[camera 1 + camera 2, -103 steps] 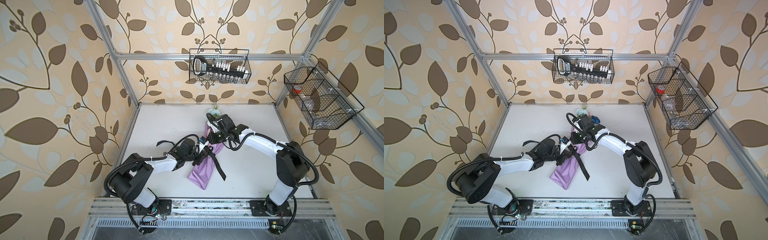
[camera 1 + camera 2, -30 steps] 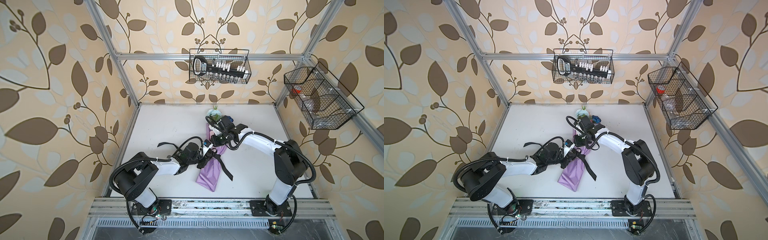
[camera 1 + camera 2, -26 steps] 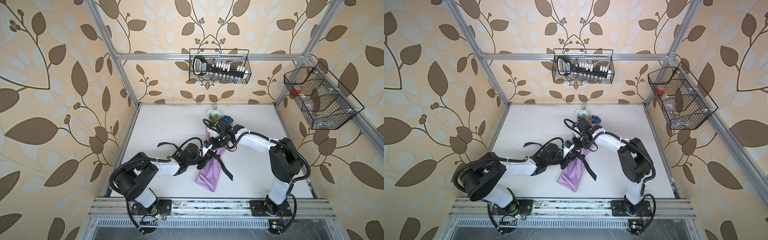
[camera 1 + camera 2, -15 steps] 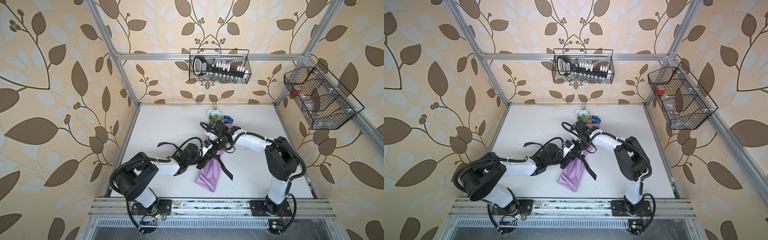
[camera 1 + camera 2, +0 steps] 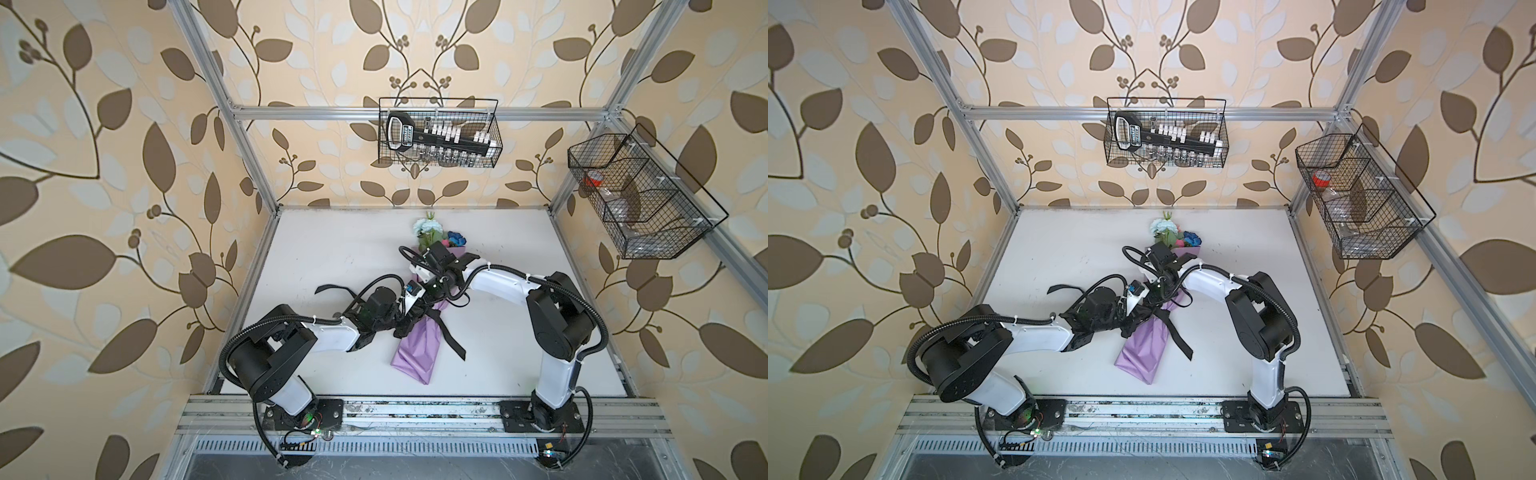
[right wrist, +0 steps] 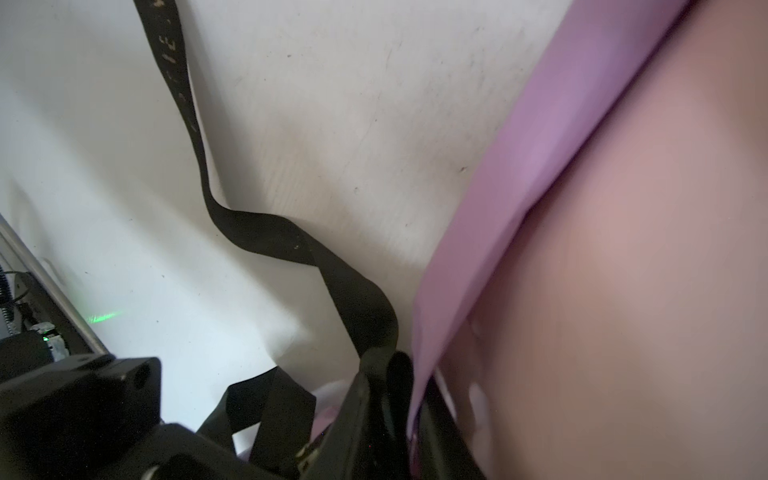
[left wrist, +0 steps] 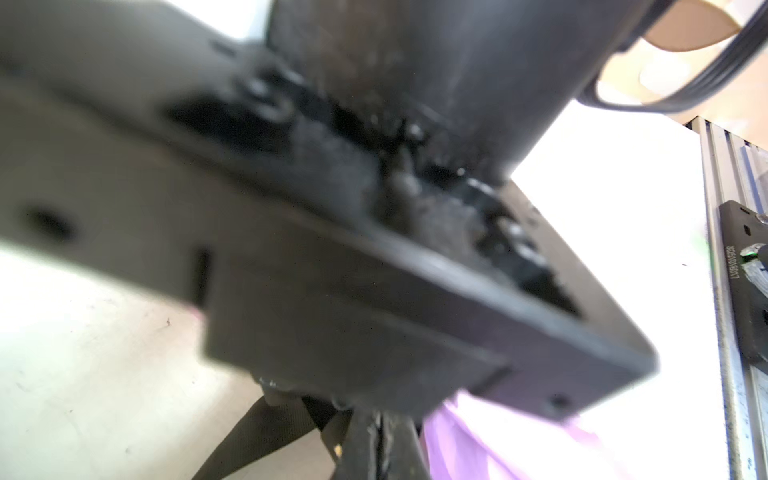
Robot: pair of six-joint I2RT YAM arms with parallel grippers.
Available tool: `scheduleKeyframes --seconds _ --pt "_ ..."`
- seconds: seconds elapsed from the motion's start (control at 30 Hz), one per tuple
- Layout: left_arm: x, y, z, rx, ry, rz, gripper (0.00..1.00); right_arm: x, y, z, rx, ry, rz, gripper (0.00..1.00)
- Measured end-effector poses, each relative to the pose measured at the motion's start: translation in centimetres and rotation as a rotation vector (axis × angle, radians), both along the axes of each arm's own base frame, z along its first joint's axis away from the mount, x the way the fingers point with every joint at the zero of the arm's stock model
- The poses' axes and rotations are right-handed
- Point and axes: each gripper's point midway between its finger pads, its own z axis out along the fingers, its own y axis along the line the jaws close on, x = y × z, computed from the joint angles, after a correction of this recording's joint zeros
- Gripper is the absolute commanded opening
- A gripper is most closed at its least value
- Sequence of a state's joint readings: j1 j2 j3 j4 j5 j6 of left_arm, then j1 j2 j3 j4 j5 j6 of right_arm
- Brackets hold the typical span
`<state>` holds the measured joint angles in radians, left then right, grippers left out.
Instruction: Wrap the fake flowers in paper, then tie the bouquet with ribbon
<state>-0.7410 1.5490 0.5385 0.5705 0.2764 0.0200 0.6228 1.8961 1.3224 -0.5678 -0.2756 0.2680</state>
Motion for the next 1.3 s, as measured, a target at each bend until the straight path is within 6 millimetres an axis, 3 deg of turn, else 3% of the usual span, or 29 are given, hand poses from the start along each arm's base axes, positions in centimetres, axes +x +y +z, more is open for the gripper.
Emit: scheduleKeyframes --seconds 0.2,0.37,0.47,0.6,0.77,0.87,1.07,1.3 --pt "-0.1 0.1 -0.3 0.012 0.005 0.0 0.0 0.5 -0.9 1.5 -0.03 -0.053 -0.026 0.15" --pt "0.1 0.4 -0.5 0.024 0.006 0.013 0.0 0.9 -1.8 3.0 -0.042 -0.11 -0.059 0.02" --pt "0.1 0.5 -0.7 0.031 0.01 0.018 0.0 0.8 -2.0 3.1 -0.046 -0.118 -0.067 0.0" --pt "0.0 0.5 -0.7 0.032 0.008 0.017 0.01 0.6 -2.0 3.0 -0.039 -0.114 -0.063 0.04" --pt "-0.5 1.0 -1.3 0.038 -0.027 -0.003 0.01 0.1 -0.7 3.4 0.03 -0.093 -0.028 0.15" --pt "-1.0 1.4 -1.9 0.058 -0.056 -0.025 0.01 -0.2 0.3 3.7 0.075 -0.083 0.003 0.17" --pt "-1.1 1.6 -2.6 0.094 -0.08 -0.047 0.01 -0.1 1.6 2.3 0.12 -0.038 0.035 0.27" --pt "-1.2 1.7 -3.0 0.103 -0.075 -0.049 0.01 0.3 1.9 1.7 0.124 -0.027 0.039 0.25"
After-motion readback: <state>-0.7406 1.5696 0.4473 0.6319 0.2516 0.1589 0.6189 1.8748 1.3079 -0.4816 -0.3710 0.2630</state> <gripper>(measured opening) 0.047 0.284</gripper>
